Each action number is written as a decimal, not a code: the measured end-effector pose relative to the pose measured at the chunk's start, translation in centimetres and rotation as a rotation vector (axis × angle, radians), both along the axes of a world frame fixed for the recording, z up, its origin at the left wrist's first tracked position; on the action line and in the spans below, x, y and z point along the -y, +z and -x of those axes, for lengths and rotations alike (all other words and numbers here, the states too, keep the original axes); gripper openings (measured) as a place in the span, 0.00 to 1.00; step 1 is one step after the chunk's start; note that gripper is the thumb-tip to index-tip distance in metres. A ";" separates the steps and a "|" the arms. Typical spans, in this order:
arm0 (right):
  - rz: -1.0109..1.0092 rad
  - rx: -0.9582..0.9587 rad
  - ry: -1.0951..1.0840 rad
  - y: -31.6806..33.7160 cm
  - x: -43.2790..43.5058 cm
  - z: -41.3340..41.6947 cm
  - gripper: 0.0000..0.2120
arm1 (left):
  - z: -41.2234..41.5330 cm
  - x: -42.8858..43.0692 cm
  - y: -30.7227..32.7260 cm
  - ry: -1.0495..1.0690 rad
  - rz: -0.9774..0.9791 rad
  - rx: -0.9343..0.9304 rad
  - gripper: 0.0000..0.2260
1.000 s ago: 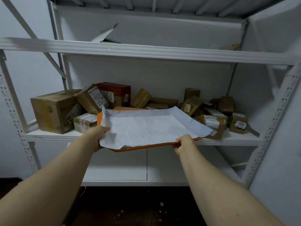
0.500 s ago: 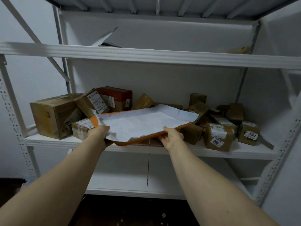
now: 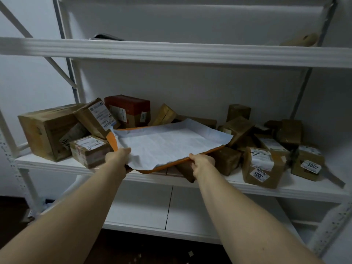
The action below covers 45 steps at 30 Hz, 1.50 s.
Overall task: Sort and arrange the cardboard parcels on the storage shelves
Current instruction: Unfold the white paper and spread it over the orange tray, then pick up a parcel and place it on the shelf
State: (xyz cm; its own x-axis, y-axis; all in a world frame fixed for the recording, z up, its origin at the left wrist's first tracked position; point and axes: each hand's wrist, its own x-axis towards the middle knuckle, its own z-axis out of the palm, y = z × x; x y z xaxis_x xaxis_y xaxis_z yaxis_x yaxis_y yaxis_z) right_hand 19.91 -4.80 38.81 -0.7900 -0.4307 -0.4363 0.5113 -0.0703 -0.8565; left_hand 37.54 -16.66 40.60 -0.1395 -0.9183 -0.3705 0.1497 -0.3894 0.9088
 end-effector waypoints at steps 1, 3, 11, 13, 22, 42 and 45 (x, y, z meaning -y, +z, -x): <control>-0.006 -0.006 0.000 -0.3 0.2 0.2 0.10 | 0.2 0.0 -0.1 0.001 0.005 0.002 0.23; -0.015 -0.027 -0.002 -0.9 0.6 0.7 0.10 | 0.7 0.0 -0.2 -0.017 0.021 0.013 0.23; -0.032 -0.091 0.004 -0.9 0.9 1.0 0.11 | 2.0 0.9 0.0 -0.239 0.034 0.059 0.21; -0.037 -0.113 0.014 -0.6 0.8 0.9 0.15 | 2.2 0.6 0.3 -0.325 0.002 0.037 0.21; -0.013 -0.107 0.004 0.4 -0.8 -0.8 0.17 | 3.8 -1.2 1.3 -0.440 -0.035 0.226 0.23; -0.389 -0.428 -0.304 -0.1 -14.3 13.1 0.15 | 22.2 -16.4 2.0 -0.751 0.936 0.512 0.15; -0.456 -0.486 -0.316 -0.4 -17.0 16.7 0.14 | 25.8 -17.3 0.1 -0.797 0.783 0.531 0.12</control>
State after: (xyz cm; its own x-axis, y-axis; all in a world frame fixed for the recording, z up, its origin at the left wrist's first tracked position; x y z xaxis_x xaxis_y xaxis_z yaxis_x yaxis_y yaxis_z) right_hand 3.18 12.20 38.40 -0.9962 -0.0105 -0.0864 0.0806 0.2656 -0.9607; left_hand 11.75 0.68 40.66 -0.7612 -0.6458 0.0589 -0.3379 0.4726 0.8139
